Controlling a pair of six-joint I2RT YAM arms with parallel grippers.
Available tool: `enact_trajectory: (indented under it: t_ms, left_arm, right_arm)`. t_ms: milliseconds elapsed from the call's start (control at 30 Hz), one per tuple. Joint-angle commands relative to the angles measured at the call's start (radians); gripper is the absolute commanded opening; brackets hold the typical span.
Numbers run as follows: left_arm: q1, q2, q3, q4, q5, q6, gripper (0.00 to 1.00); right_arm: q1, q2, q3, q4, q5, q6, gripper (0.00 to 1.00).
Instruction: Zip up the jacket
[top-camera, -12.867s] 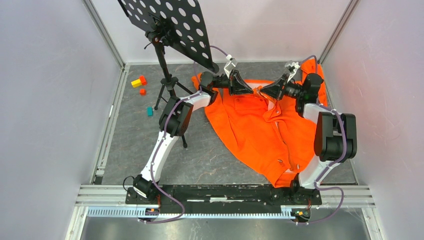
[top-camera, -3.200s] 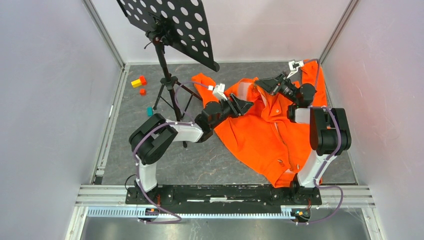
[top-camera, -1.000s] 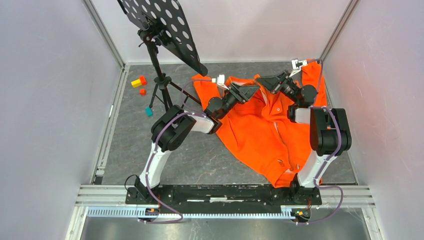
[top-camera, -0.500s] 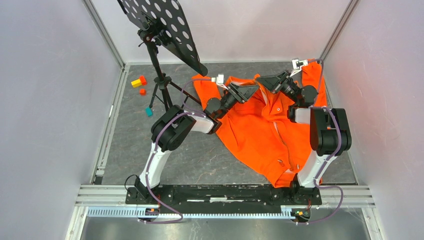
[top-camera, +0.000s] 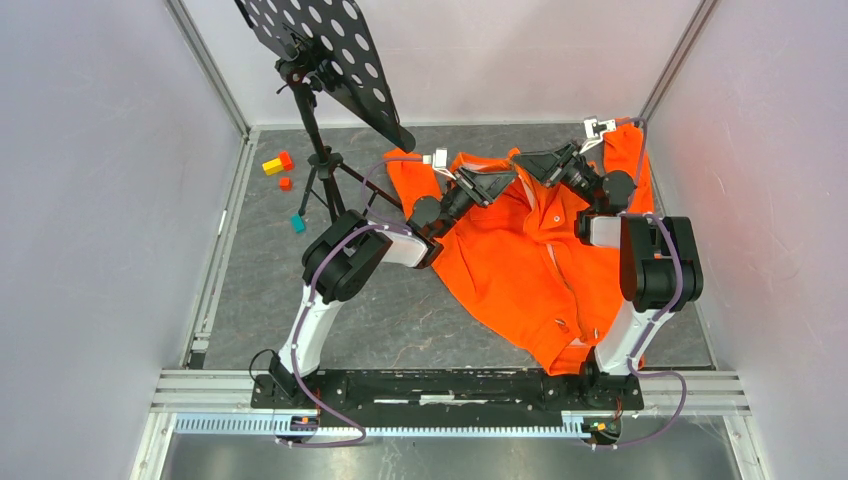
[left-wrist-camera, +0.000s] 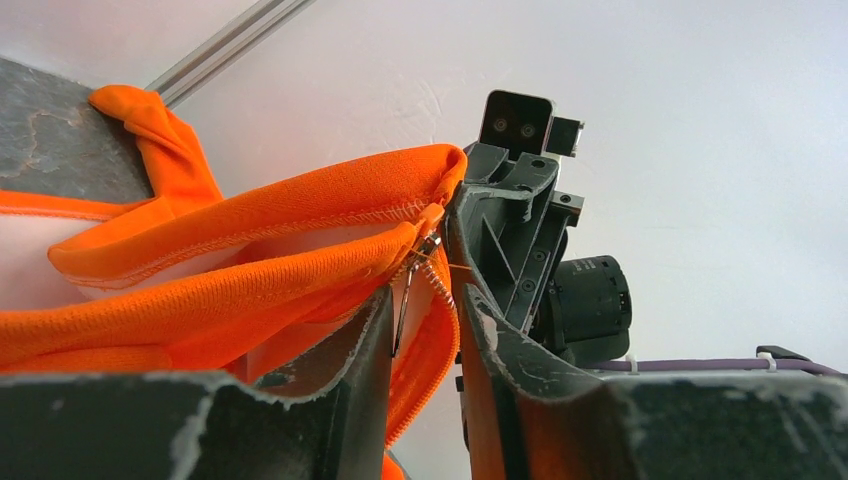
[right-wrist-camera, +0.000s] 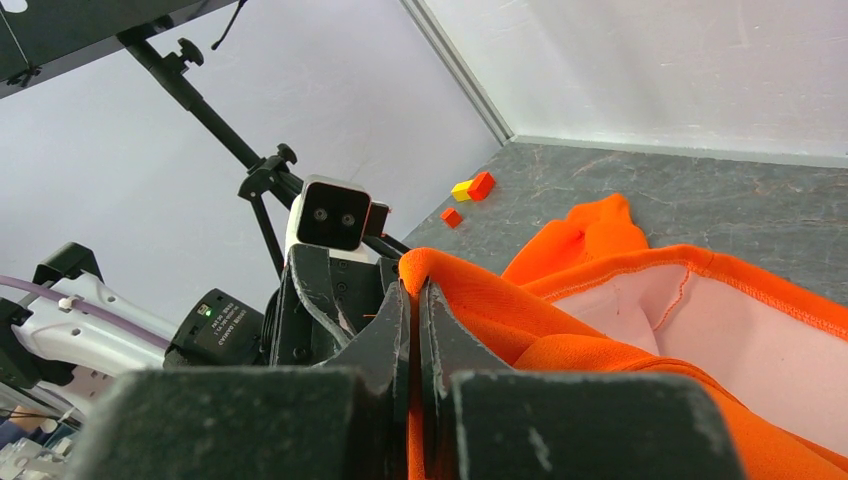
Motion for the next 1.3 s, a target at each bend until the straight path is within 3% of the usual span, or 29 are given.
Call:
enact_trajectory:
  t_ms: [0,233,467,767,1033,1267]
  left_arm:
    - [0.027,0.015,-0.003,0.043,0.005,-0.040,0.36]
    - [0.027,0.014,-0.006,0.021,-0.006,-0.039,0.33]
    - [0.027,0.017,-0.013,0.009,-0.018,-0.045,0.23]
    - [0.027,0.010,-0.031,-0.005,-0.026,-0.041,0.03]
    - [0.020,-0.008,-0.013,-0.086,0.040,-0.054,0.02]
    - [-0.001,-0.045,0.026,-0.295,0.163,-0.024,0.02]
  right_arm:
    - [0.002,0.004,0.033,0.111,-0.003,0.012,0.00]
    - [0.002,0.008,0.038,0.112,-0.004,0.018,0.00]
    - [0.002,0.009,0.039,0.114,-0.004,0.021,0.00]
    - [0.006,0.010,0.038,0.123,-0.001,0.031,0.00]
    - [0.008,0.006,0.033,0.153,0.052,0.003,0.00]
    - [0.014,0.039,0.068,0.200,0.138,-0.020,0.00]
